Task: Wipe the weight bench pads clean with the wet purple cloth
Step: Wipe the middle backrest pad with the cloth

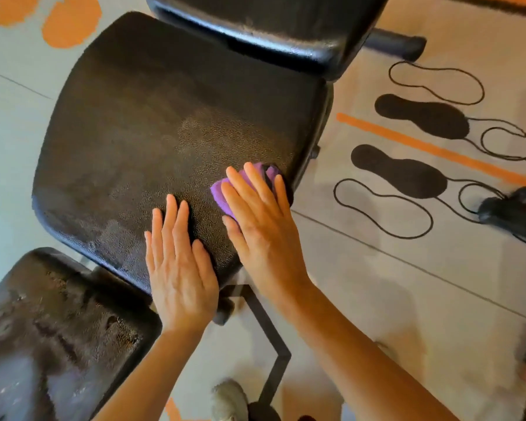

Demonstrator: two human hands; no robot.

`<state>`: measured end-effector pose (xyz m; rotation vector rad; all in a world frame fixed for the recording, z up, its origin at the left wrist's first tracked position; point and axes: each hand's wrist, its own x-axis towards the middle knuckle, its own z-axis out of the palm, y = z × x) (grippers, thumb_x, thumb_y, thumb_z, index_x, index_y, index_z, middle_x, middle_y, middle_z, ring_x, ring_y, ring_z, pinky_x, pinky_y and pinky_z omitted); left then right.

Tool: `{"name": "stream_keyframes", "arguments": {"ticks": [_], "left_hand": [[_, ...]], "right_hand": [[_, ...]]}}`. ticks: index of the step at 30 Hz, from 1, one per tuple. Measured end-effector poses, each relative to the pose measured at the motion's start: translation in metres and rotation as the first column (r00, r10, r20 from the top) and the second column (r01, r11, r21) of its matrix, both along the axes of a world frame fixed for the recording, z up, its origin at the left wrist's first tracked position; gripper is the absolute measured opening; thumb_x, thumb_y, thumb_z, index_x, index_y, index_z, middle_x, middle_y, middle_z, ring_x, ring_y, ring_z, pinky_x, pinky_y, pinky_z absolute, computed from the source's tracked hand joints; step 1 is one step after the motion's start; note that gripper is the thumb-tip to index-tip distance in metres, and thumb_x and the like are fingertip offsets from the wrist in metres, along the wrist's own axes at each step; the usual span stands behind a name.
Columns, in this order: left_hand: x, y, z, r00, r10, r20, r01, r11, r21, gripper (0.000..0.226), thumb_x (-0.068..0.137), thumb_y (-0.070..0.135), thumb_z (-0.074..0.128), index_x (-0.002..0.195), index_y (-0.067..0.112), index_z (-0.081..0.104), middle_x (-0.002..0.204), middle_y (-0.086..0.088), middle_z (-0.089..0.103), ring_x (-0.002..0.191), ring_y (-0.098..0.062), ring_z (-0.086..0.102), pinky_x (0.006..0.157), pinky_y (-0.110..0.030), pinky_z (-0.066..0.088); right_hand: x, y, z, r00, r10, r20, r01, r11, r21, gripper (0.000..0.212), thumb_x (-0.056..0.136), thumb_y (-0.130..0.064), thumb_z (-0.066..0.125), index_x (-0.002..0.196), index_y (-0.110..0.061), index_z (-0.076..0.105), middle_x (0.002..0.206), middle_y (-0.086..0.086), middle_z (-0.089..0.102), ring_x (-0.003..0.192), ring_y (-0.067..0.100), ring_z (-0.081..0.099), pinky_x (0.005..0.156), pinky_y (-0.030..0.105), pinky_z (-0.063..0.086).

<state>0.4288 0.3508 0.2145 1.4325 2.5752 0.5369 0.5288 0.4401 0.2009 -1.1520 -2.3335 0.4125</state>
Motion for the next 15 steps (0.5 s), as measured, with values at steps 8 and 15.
{"name": "stream_keyframes", "arguments": {"ticks": [8,15], "left_hand": [[-0.002,-0.002,0.007,0.979,-0.191,0.064,0.189,0.981,0.039,0.053,0.103,0.026,0.032,0.155,0.026,0.023,0.166,0.01,0.008,0.154,-0.012,-0.005,0.126,-0.039,-0.003],[-0.005,0.049,0.019,0.79,-0.611,-0.053,0.61,0.791,-0.041,0.051,0.105,0.028,0.032,0.155,0.027,0.024,0.166,0.009,0.007,0.154,-0.013,-0.006,0.125,-0.032,-0.009]], "right_hand": [[0.008,-0.04,-0.009,0.697,-0.395,-0.598,0.184,0.905,-0.384,0.042,0.098,-0.01,0.051,0.139,-0.001,0.047,0.15,0.008,0.042,0.146,0.018,0.029,0.113,0.028,0.039],[0.005,-0.012,0.0,0.196,-0.735,-0.649,-0.019,0.658,-0.752,0.039,0.104,-0.026,0.041,0.142,-0.021,0.047,0.125,-0.029,0.054,0.111,-0.023,0.049,0.083,-0.002,0.04]]}}
